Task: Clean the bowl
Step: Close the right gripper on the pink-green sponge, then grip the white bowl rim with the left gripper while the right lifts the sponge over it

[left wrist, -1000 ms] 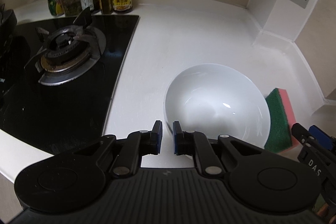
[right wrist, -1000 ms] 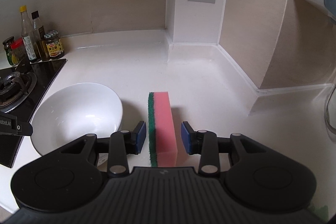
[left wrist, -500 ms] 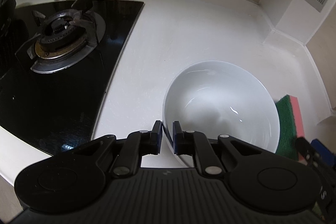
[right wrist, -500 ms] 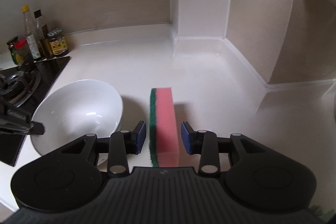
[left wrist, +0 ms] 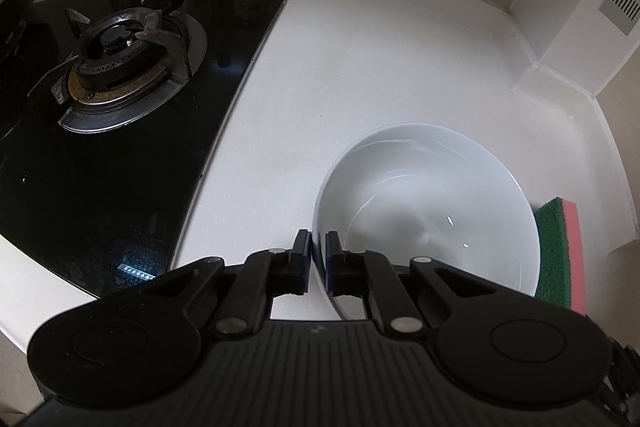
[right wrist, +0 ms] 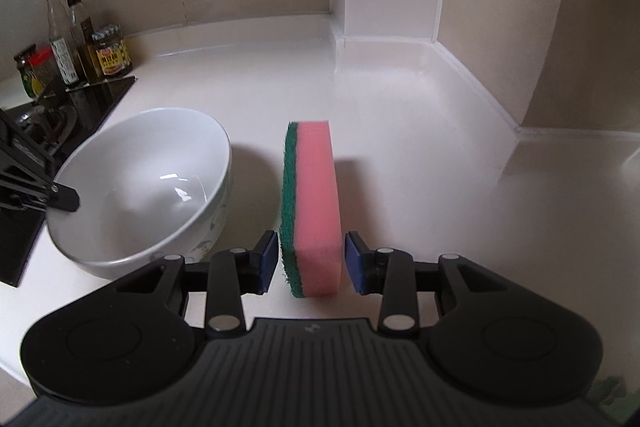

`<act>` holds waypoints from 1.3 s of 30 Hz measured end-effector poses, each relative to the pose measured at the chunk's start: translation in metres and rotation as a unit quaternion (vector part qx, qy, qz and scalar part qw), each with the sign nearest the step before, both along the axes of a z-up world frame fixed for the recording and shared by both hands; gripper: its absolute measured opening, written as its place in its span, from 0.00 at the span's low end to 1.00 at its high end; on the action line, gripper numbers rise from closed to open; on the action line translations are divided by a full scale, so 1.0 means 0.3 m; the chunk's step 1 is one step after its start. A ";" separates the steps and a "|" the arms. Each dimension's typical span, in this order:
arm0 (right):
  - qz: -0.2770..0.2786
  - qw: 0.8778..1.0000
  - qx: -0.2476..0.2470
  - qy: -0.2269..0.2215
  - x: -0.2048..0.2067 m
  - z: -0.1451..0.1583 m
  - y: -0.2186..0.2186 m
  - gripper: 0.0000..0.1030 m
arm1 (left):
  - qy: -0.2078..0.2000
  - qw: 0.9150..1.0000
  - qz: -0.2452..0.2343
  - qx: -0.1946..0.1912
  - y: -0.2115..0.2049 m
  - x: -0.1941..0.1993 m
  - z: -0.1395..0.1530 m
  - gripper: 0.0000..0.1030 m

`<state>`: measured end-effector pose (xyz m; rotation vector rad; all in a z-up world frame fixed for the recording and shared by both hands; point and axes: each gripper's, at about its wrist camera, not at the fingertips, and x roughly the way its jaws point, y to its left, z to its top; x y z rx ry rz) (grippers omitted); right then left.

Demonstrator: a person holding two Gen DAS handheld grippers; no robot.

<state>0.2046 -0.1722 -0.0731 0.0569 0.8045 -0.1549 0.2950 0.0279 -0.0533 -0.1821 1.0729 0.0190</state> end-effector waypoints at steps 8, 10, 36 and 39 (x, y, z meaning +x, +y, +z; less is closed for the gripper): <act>0.083 0.995 0.035 -0.033 0.015 0.060 -0.115 0.24 | -0.003 1.000 -0.005 0.002 0.000 0.001 0.000 0.05; 0.171 0.984 0.044 -0.024 0.064 0.158 -0.169 0.24 | -0.003 1.000 -0.008 0.002 0.001 0.002 0.000 0.05; 0.618 0.724 -0.149 0.268 0.561 0.230 0.344 0.25 | -0.014 0.999 -0.021 0.028 -0.002 0.003 -0.005 0.05; 0.630 0.714 -0.156 0.263 0.541 0.243 0.333 0.25 | -0.012 0.999 -0.028 0.030 0.001 0.009 -0.005 0.06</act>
